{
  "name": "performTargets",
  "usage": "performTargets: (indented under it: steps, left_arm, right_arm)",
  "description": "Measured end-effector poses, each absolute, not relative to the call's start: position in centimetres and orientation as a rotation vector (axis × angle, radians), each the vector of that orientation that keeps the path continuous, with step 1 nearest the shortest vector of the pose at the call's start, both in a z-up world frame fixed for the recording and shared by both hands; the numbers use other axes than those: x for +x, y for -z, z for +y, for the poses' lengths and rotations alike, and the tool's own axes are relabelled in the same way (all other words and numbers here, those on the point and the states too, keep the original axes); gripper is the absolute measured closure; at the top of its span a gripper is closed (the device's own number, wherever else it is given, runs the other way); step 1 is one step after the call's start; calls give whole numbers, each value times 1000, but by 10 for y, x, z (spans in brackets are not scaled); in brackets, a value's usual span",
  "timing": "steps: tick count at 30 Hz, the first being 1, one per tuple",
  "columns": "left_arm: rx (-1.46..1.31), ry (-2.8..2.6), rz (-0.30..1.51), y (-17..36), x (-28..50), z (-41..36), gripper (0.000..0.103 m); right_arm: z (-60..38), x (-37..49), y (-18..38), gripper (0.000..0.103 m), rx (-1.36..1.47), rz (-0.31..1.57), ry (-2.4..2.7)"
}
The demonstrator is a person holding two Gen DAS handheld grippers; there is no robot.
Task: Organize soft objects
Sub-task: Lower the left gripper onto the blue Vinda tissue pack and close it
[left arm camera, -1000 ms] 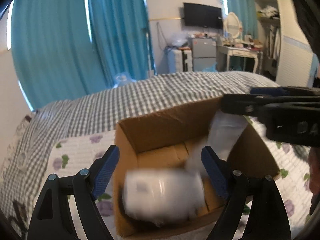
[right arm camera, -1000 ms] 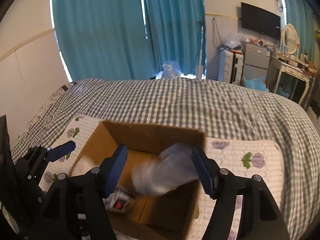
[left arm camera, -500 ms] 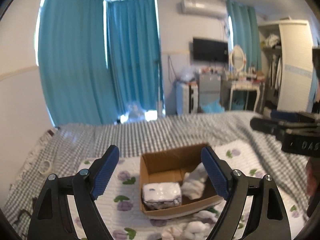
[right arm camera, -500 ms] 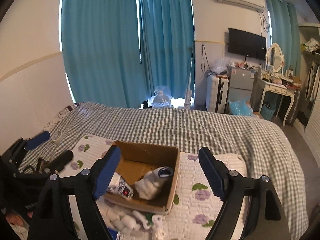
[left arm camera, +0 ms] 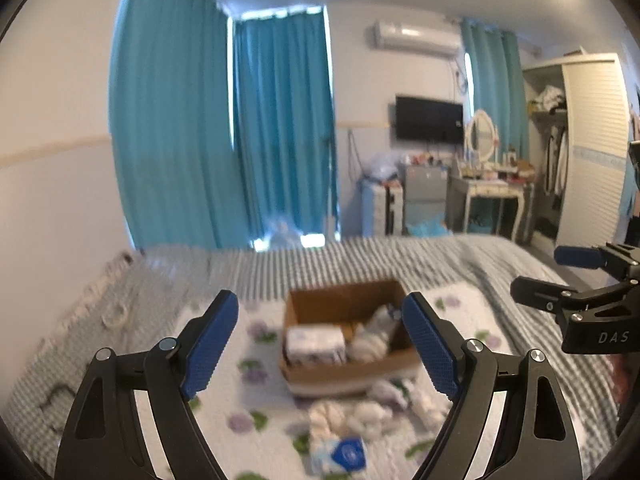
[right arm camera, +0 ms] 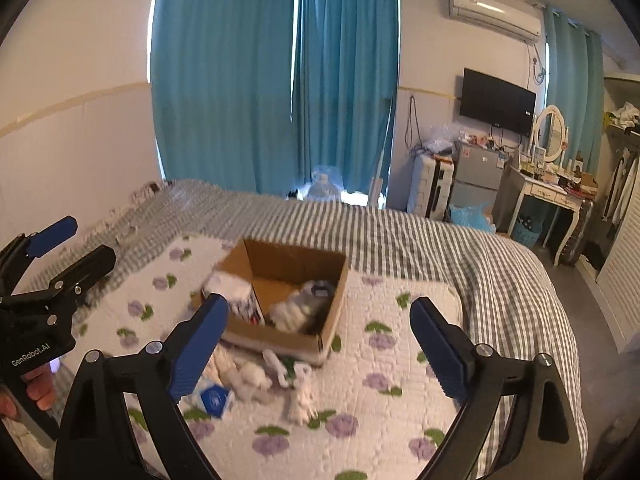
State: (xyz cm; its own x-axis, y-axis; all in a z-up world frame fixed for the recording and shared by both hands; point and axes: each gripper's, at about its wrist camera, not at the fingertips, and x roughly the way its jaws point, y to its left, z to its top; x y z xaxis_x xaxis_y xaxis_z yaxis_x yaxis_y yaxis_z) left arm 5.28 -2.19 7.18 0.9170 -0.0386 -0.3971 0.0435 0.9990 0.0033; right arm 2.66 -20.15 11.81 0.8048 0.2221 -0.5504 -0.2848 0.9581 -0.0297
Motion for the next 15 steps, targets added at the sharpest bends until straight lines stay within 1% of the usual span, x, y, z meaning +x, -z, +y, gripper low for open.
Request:
performTargets:
  steps: [5, 13, 15]
  left_arm:
    - [-40, 43, 584, -19, 69, -23, 17]
    - [-50, -3, 809, 71, 78, -27, 17]
    - [-51, -6, 853, 86, 79, -26, 17]
  right_arm:
    - [-206, 31, -73, 10, -111, 665, -277]
    - [-197, 61, 15, 10, -121, 850, -289]
    - [-192, 71, 37, 10, -122, 900, -300]
